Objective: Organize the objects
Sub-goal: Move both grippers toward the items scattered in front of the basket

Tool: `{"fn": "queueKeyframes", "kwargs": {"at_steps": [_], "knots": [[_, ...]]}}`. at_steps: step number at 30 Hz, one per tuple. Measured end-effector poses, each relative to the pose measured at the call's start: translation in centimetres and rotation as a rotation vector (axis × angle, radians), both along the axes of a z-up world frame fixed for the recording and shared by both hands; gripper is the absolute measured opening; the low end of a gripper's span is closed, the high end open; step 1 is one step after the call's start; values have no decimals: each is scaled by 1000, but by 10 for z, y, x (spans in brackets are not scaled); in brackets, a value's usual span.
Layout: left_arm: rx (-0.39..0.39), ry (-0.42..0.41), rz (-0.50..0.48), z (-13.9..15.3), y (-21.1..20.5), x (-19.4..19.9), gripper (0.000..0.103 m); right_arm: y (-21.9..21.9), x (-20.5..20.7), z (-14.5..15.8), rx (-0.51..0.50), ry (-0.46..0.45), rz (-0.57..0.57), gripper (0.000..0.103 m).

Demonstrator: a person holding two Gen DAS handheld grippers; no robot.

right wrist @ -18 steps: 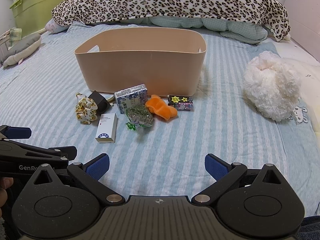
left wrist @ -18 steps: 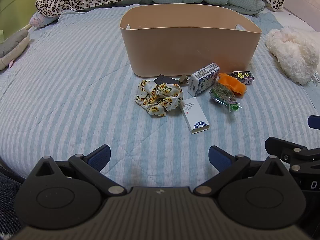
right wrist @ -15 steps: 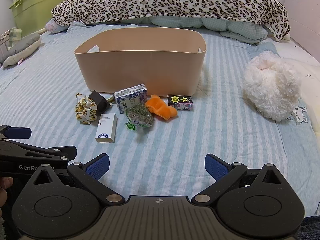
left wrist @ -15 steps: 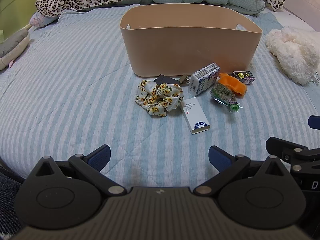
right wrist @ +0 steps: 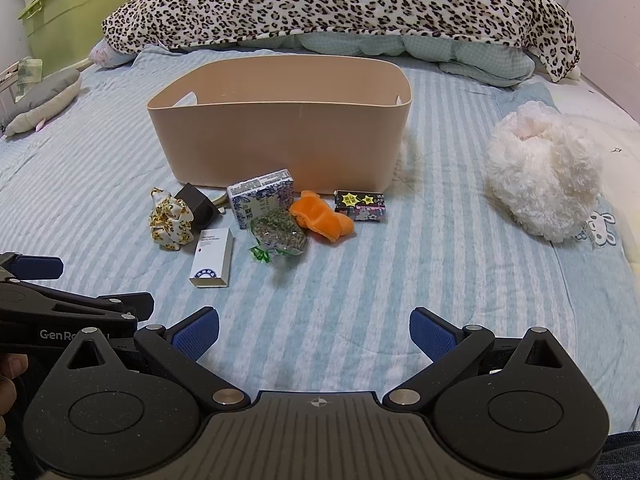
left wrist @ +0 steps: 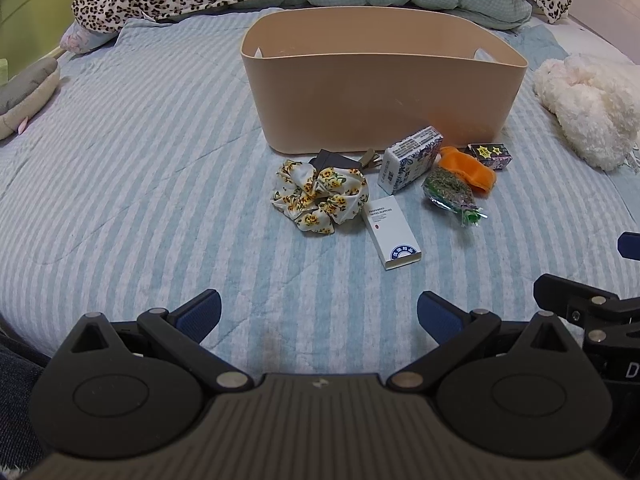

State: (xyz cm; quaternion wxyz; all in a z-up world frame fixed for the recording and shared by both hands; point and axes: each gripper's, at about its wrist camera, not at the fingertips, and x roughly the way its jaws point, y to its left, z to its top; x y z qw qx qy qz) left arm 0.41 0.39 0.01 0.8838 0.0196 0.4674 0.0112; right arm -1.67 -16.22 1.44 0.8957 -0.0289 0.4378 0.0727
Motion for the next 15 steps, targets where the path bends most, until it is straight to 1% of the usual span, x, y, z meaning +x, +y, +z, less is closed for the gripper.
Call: {"fn": "queueKeyframes", "kwargs": {"at_steps": [15], "knots": [[-2, -2, 2, 2, -1, 2, 103, 2, 3, 0, 5, -6, 0, 103]]}}
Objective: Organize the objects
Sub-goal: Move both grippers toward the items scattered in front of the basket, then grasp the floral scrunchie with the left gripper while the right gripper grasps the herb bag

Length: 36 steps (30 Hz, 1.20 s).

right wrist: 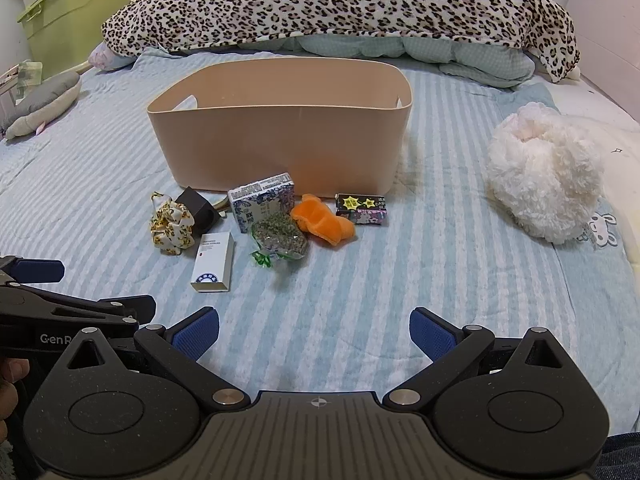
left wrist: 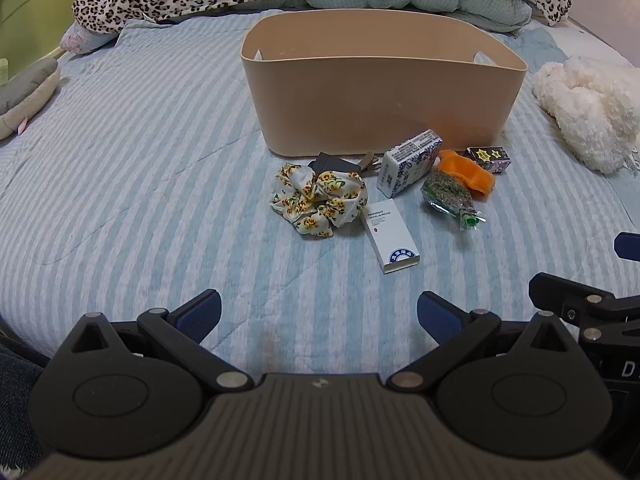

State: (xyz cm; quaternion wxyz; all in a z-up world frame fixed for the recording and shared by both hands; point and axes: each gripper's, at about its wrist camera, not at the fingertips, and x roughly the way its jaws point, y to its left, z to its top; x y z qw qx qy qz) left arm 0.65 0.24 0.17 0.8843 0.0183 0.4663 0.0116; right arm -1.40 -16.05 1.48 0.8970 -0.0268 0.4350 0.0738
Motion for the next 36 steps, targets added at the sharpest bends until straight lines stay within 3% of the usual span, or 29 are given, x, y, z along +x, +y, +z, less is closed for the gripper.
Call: {"fn": "queueKeyframes", "kwargs": {"at_steps": [19, 36], "knots": [[5, -43, 28, 3, 9, 17, 103, 2, 16, -7, 52, -1, -28, 103], [9, -10, 39, -18, 32, 65, 103, 7, 60, -25, 54, 60, -29, 102]]}}
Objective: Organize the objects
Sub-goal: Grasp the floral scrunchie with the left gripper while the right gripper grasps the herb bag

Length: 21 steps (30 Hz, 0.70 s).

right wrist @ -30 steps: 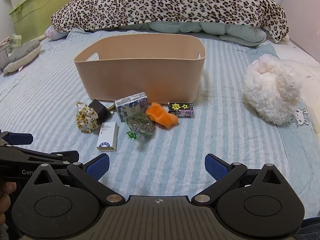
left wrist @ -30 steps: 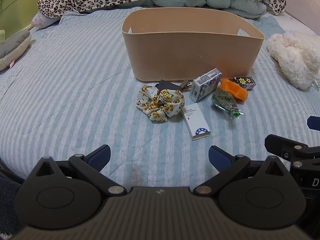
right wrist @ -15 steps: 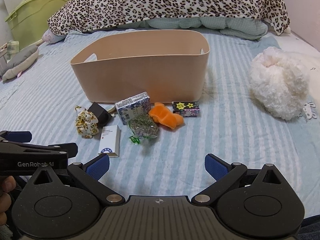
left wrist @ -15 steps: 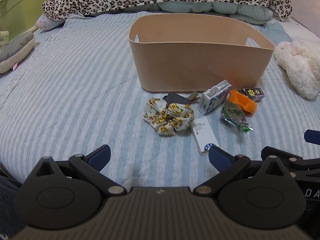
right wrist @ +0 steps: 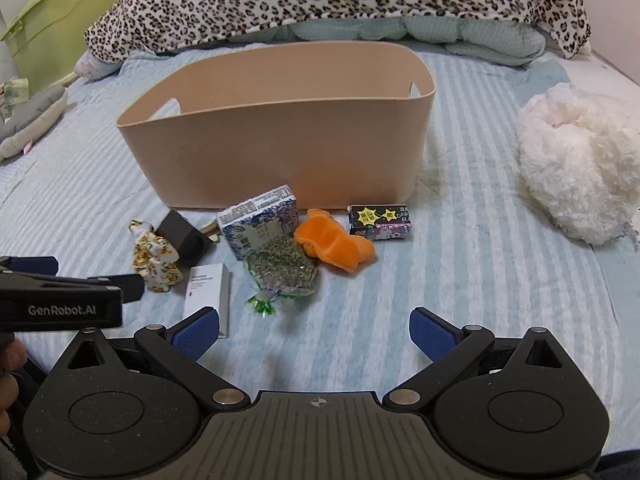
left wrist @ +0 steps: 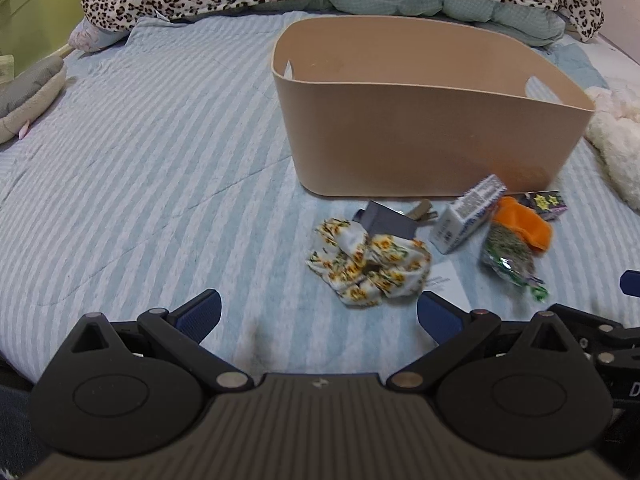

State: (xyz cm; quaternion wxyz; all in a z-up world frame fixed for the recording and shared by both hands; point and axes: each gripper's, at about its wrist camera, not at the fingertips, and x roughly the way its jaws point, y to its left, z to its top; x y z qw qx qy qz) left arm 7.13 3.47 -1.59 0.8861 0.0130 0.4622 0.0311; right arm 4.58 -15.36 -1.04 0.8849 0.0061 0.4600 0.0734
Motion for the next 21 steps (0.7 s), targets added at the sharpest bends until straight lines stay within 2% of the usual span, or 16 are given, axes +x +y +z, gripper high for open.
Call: {"fn": "queueKeyframes", "kwargs": {"at_steps": [9, 13, 15, 17, 19, 21], "knots": [[-6, 56, -105, -15, 7, 39, 103, 5, 41, -16, 9, 105, 57, 93], [-40, 88, -130, -26, 10, 49, 103, 16, 55, -26, 19, 148, 98, 87], [-66, 110, -132, -33, 14, 52, 103, 20, 59, -32, 24, 163, 108, 81], [-83, 131, -139, -39, 15, 55, 91, 22, 61, -38, 32, 174, 105, 76], [-95, 151, -133, -45, 17, 58, 88, 23, 62, -42, 42, 182, 101, 69], [-106, 144, -131, -45, 20, 57, 86, 24, 63, -43, 42, 172, 99, 58]]}}
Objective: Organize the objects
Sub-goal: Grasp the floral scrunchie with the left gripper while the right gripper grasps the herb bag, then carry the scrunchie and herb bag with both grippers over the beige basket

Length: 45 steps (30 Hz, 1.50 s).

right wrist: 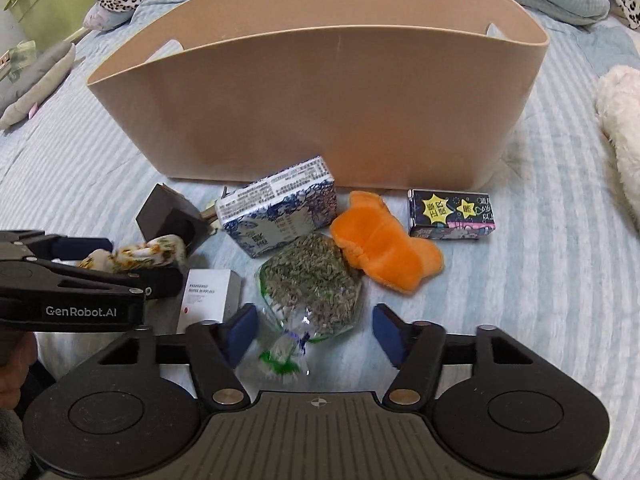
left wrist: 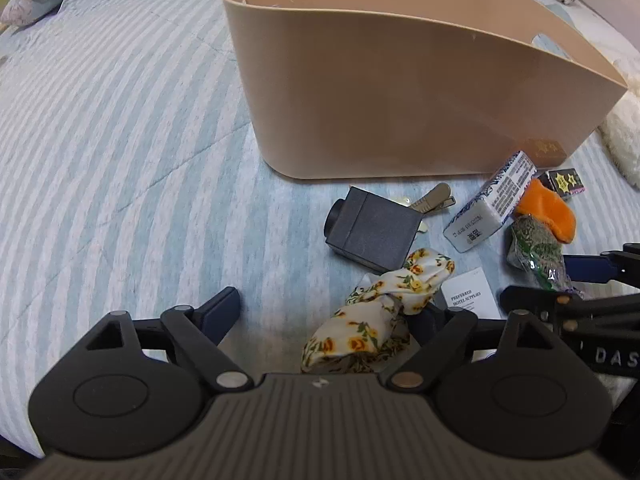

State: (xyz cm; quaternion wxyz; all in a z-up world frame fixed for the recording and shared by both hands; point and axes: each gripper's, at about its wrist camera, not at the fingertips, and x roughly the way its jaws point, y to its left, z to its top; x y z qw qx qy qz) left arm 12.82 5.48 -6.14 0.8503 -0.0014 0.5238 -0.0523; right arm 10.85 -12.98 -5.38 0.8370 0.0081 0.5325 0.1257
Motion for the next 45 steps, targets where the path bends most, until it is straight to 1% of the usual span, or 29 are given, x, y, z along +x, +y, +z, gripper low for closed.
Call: {"fn": "queueKeyframes", "kwargs": {"at_steps": [1, 2, 3, 5, 6, 8, 9, 10, 11, 16, 18, 19, 24, 31, 34, 38, 41, 45], "knots": [[-5, -5, -5, 1, 1, -1, 84, 0, 0, 0, -1, -6, 1, 55], [-11, -10, -10, 2, 1, -1, 78, 1, 0, 0, 0, -10, 1, 50], [-18, -13, -13, 3, 2, -1, 74, 1, -1, -1, 3, -13, 1, 46], [-22, -17, -17, 4, 5, -1, 59, 1, -3, -1, 3, -21, 1, 41], [-25, -19, -15, 5, 6, -2, 54, 2, -4, -1, 2, -26, 1, 38], [-34, -17, -21, 6, 7, -4, 34, 2, -7, -1, 7, -31, 3, 36], [-47, -15, -24, 8, 9, -5, 29, 3, -9, 0, 12, -32, 4, 34], [-58, -13, -25, 9, 10, -6, 23, 3, -11, 1, 15, -35, 5, 34], [-66, -15, -26, 10, 12, -8, 21, 3, -14, 2, 18, -40, 6, 34], [-52, -55, -43, 27, 12, -21, 15, 1, -28, 10, 33, -81, 3, 33], [-49, -75, -50, 37, 15, -27, 15, -5, -29, 17, 43, -99, -4, 33], [-43, -89, -53, 38, 6, -24, 15, -8, -29, 21, 47, -109, -8, 33], [-43, -170, -58, 64, 0, -35, 15, -16, -31, 37, 58, -172, -15, 33], [-49, -237, -34, 88, -10, -32, 15, -28, -39, 57, 91, -222, -38, 33], [-44, -283, -32, 103, -14, -31, 15, -35, -41, 70, 103, -260, -57, 33], [-10, -370, -9, 121, -22, -23, 15, -37, -33, 92, 123, -322, -81, 33], [5, -429, -4, 131, -33, -10, 15, -37, -24, 106, 153, -370, -98, 33], [8, -465, 18, 131, -44, 12, 15, -36, -6, 114, 171, -419, -129, 33]]}}
